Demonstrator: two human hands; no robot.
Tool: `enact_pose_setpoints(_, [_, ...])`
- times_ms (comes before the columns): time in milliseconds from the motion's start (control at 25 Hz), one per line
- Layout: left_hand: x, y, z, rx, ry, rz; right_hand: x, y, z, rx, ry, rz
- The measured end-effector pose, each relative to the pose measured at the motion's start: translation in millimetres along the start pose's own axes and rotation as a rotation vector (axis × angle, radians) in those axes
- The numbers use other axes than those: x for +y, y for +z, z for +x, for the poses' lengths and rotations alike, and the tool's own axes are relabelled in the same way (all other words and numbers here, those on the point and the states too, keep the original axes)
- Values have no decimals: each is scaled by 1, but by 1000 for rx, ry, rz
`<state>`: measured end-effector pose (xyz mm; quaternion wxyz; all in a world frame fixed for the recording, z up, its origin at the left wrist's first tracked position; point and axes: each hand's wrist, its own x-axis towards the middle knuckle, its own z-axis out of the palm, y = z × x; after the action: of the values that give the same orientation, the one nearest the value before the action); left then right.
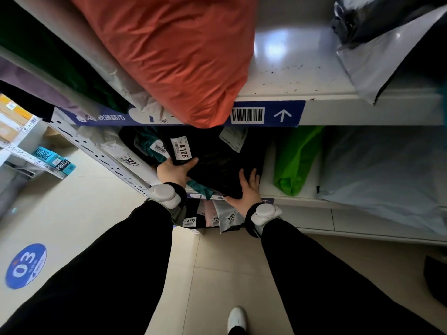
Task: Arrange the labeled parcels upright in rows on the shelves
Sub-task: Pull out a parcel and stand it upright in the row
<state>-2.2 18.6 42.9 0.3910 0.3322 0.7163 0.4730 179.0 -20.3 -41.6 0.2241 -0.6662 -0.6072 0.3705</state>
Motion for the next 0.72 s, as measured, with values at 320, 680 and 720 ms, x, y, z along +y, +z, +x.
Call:
enact_pose_setpoints(320, [-3, 2, 1, 26, -1, -3, 3, 10, 10, -2, -26, -31])
enact_pose_setpoints(680, [-6, 2, -15, 26, -51, -68, 3, -9, 16, -108, -54, -50])
enact_pose_setpoints(720, [-7, 1, -17, 32, -61, -54, 4, -13, 15, -122, -58, -56])
